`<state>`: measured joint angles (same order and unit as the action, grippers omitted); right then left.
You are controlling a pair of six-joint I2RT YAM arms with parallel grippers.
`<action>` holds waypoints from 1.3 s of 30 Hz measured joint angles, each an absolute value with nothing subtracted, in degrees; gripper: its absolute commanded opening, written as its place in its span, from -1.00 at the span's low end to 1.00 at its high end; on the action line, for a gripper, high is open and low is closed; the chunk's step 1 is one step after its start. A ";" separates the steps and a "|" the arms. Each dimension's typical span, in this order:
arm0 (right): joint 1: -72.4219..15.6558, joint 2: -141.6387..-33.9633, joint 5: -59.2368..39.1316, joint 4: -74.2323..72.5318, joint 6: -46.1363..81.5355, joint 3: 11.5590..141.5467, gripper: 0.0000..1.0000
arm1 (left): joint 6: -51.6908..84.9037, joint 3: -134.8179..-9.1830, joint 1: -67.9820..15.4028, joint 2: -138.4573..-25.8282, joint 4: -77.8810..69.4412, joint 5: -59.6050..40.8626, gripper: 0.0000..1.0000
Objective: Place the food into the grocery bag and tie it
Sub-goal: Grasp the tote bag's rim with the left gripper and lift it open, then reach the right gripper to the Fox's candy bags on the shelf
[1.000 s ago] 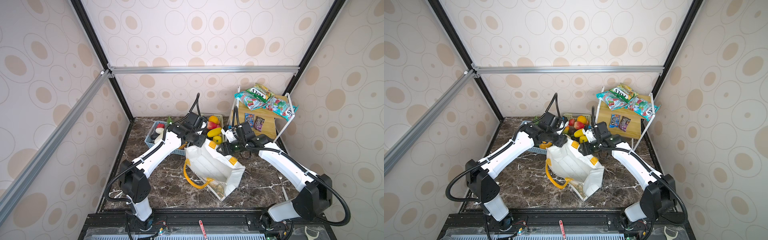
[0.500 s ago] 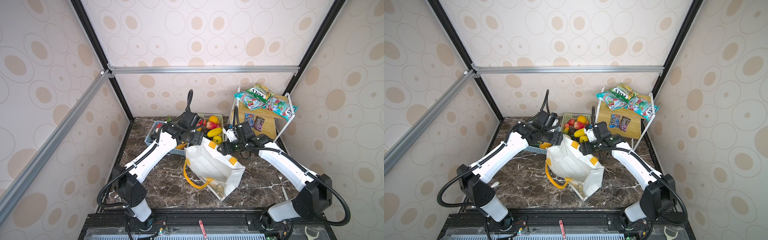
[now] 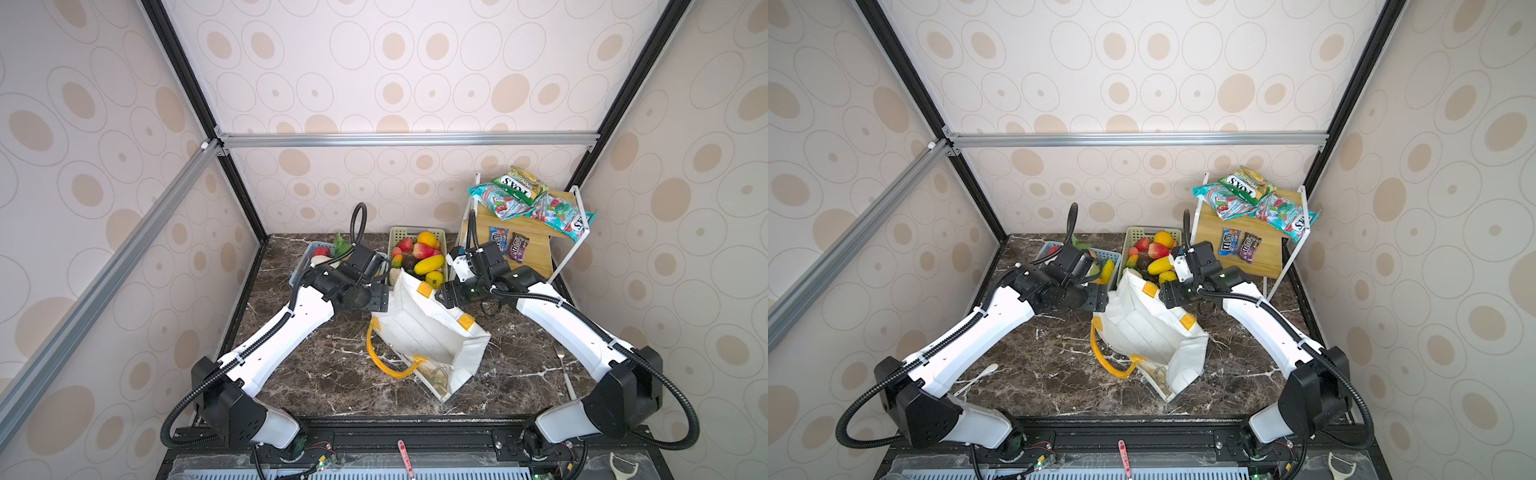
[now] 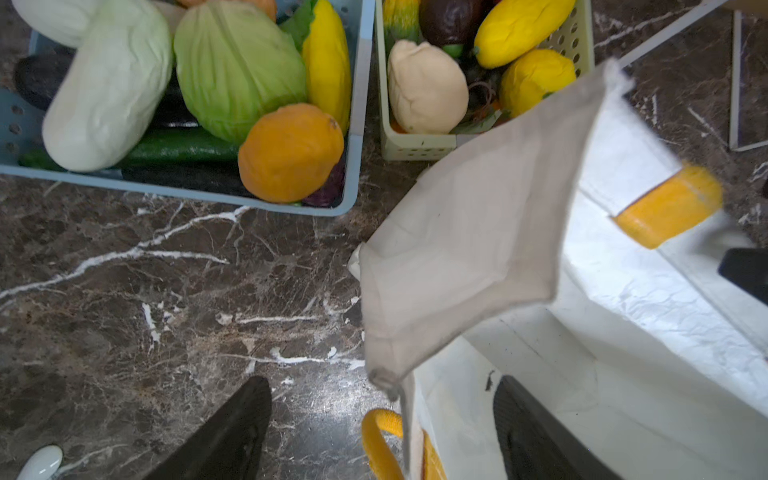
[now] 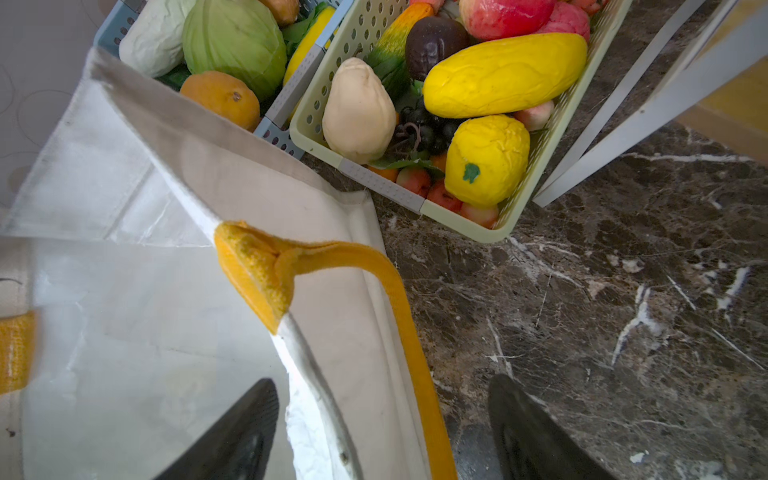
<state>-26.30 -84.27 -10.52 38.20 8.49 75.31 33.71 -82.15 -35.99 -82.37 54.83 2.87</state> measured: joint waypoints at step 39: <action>-4.43 -74.26 -10.79 41.28 15.90 79.70 0.35 | 38.59 -75.24 -35.99 -80.62 45.82 -2.74 -1.00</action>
<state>-4.43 -74.26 -10.79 41.28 15.90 79.70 38.59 -75.24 -35.99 -80.62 45.82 -2.74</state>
